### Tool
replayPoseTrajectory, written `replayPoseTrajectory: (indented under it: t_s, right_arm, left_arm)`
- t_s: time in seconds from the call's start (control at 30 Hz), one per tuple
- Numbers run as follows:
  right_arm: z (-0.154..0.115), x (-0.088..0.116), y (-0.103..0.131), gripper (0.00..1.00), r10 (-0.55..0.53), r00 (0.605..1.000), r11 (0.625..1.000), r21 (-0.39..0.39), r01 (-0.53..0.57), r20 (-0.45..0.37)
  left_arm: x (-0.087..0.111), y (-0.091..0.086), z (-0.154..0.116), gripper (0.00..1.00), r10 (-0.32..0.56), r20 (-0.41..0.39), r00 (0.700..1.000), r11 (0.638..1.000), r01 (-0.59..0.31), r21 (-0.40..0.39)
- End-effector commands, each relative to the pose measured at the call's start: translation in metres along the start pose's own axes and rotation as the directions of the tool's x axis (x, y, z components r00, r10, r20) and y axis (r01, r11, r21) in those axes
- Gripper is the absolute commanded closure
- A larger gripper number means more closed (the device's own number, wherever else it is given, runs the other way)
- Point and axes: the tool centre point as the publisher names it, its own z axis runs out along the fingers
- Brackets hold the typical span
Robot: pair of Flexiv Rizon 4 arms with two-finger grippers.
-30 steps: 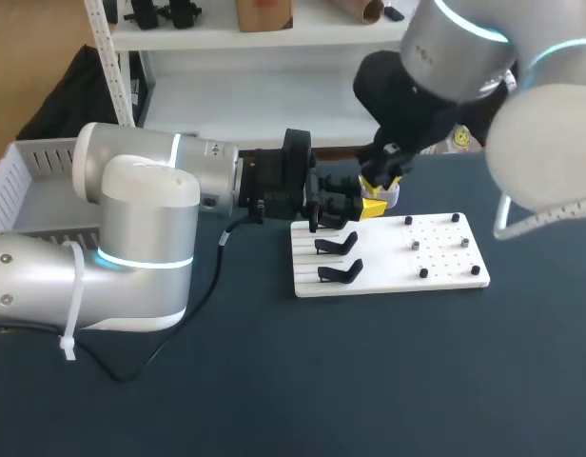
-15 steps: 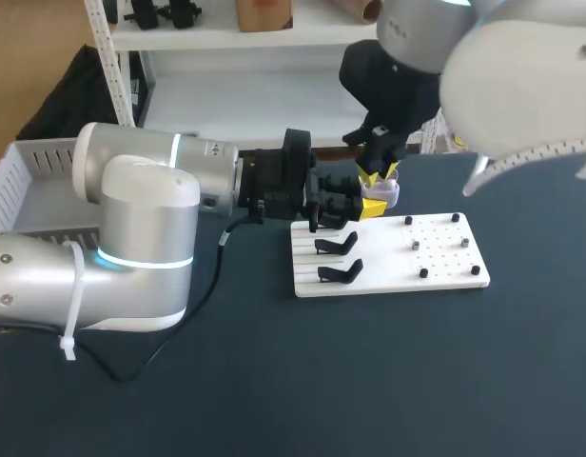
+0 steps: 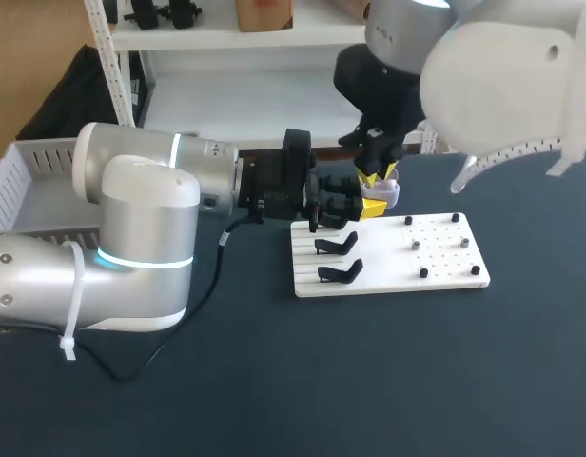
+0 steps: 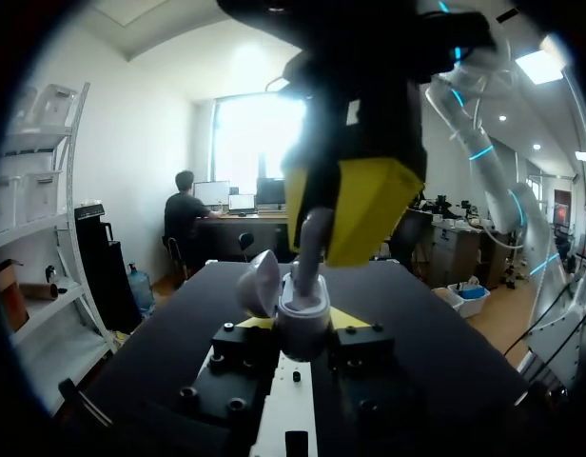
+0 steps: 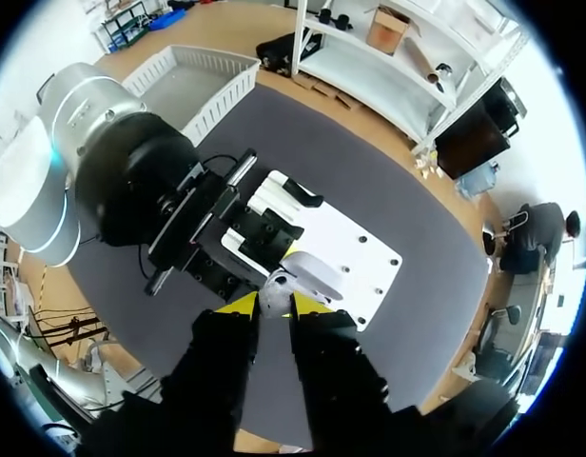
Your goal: Pick up each earbud case from the left stands, insert the matching earbuds, close the lid, and place the case in the box.
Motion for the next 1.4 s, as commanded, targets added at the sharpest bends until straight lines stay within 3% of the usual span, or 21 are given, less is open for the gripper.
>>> replayPoseTrajectory:
  t_s: [0.03, 1.4]
  right_arm:
    - [0.002, 0.000, -0.001, 1.00, 0.001, 1.000, 1.000, 0.002, -0.001, -0.003]
    - [0.015, 0.002, -0.004, 1.00, -0.003, 1.000, 1.000, -0.003, 0.003, -0.013]
  left_arm:
    - [0.001, -0.001, 0.001, 1.00, 0.001, 0.003, 1.000, 1.000, -0.001, -0.006]
    - [0.001, -0.001, 0.001, 1.00, 0.001, 0.003, 1.000, 1.000, -0.001, -0.006]
